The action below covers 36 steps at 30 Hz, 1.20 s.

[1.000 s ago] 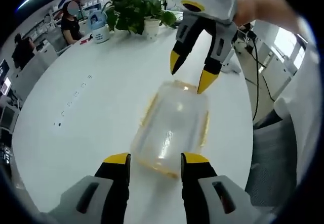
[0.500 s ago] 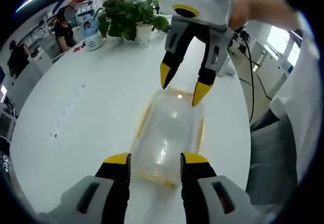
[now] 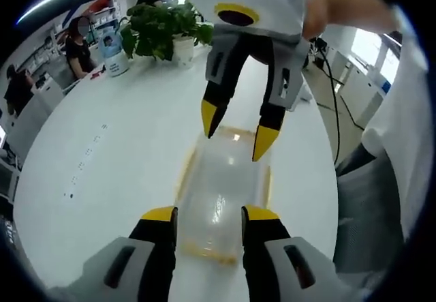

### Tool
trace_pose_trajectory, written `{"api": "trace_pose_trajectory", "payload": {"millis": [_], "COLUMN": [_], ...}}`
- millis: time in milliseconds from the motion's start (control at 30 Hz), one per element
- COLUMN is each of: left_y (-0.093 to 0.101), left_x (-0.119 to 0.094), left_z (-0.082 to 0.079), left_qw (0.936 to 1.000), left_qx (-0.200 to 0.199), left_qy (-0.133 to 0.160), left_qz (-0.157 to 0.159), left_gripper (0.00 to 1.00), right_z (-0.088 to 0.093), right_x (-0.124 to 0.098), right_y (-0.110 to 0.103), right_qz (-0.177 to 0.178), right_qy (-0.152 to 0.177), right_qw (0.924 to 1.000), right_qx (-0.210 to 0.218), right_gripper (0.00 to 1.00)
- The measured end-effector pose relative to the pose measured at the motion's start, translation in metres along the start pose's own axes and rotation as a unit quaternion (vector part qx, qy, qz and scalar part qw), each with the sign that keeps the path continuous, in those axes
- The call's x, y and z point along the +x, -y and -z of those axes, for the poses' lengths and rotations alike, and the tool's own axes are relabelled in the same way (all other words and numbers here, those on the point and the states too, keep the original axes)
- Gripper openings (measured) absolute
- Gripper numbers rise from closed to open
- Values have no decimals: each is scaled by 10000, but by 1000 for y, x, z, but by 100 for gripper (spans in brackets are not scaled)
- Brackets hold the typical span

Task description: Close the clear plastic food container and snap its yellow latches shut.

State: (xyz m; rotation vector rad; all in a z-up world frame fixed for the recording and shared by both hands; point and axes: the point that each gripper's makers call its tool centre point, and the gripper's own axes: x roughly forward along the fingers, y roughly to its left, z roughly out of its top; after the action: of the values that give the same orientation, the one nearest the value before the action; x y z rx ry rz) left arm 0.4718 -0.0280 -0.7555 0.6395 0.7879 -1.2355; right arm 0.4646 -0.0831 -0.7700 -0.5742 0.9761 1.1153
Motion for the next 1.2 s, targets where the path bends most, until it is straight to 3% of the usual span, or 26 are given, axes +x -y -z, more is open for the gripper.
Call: {"api": "trace_pose_trajectory", "payload": {"millis": [333,667,1200], "left_y": [13,15,19], "left_x": [7,13,20], "left_z": [-11,-11,-6], "left_qw": [9993,9991,9992], "left_qx": [190,218,124], "left_qy": [211,214,217], "left_qz": [237,290,306], "left_gripper": [38,36,35], "right_z": [-11,-17,-20], "right_x": [5,8,16], "right_y": [-9,-16,-12], "right_qz": [-189,-334,-349], "right_qy": [186,313,298], "right_qw": [9995,9984,9985], "right_qx": [-150,-343,-282], "right_gripper": [36,36,36]}}
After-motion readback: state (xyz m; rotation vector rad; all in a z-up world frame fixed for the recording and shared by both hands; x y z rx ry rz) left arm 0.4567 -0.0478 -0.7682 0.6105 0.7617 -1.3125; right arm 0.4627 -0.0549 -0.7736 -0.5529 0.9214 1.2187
